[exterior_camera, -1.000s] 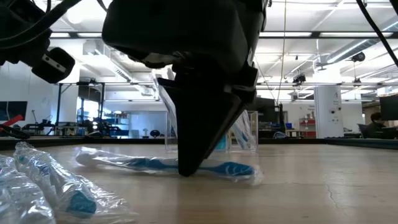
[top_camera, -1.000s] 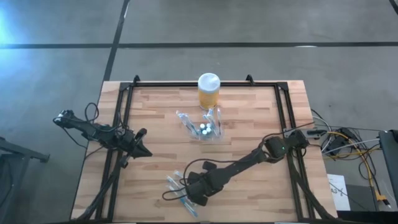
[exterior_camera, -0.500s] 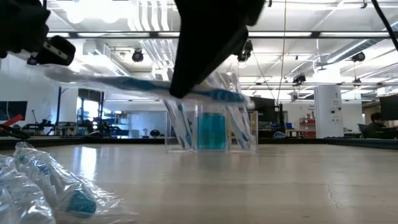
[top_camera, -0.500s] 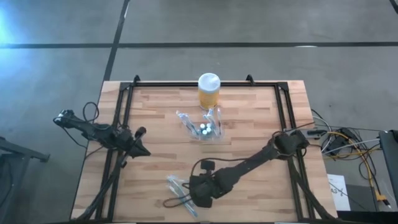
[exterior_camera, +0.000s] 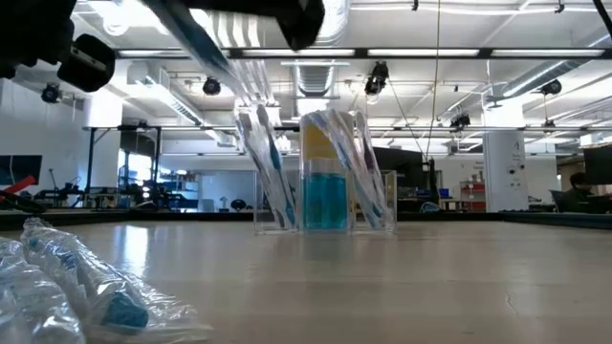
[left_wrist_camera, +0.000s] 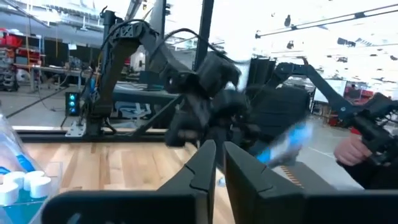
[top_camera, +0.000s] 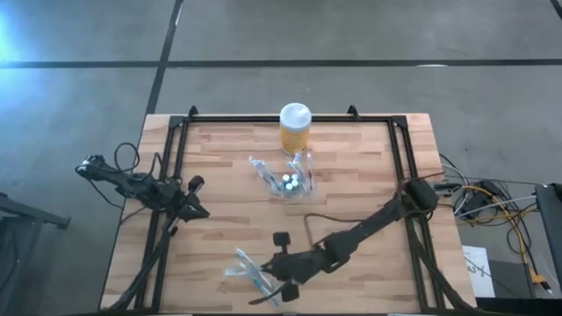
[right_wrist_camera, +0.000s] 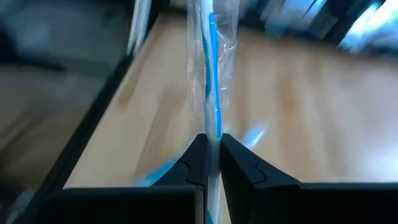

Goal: Pick & Place toothbrushing station
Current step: Put the blue toothbrush into the transparent organizer

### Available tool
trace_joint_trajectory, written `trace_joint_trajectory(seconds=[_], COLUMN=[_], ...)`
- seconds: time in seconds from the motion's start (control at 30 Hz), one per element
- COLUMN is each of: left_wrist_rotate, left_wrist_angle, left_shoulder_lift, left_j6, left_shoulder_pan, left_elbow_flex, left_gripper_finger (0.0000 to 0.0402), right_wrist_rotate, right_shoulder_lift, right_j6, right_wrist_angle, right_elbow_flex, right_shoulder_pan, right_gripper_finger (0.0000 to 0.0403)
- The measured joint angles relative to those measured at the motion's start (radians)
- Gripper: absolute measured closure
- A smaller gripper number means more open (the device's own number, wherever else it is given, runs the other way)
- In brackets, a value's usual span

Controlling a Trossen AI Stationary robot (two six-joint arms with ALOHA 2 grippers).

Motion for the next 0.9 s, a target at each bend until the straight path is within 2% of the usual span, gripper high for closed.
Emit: trace_joint_trajectory(seconds=[0.07, 0.13, 0.43, 0.7, 0.9], left_wrist_rotate=[-0.024, -0.039, -0.045, -0.030, -0.042], left_wrist_angle=[0.000, 0.000, -0.016, -0.010, 0.144], left_shoulder_lift=[0.000, 0.000, 0.002, 0.040, 0.132], left_j6=[0.006, 0.020, 0.093, 0.098, 0.140], left_shoulder_pan=[0.000, 0.000, 0.000, -0.002, -0.002], left_elbow_flex=[0.000, 0.000, -0.002, -0.016, -0.014], left_gripper_finger=[0.0357, 0.0348, 0.0302, 0.0223, 0.0137], right_wrist_rotate=[0.041, 0.031, 0.019, 0.027, 0.006], right_shoulder_lift=[-0.012, -0.014, -0.020, -0.015, -0.023], right_j6=[-0.056, -0.102, -0.143, -0.096, -0.097], right_wrist_angle=[0.191, 0.320, 0.717, 0.874, 0.874], right_elbow_flex=[-0.070, -0.131, -0.304, -0.376, -0.377], right_shoulder_pan=[-0.008, -0.018, -0.047, -0.077, -0.122], right_gripper_finger=[0.0385, 0.0385, 0.0384, 0.0384, 0.0384])
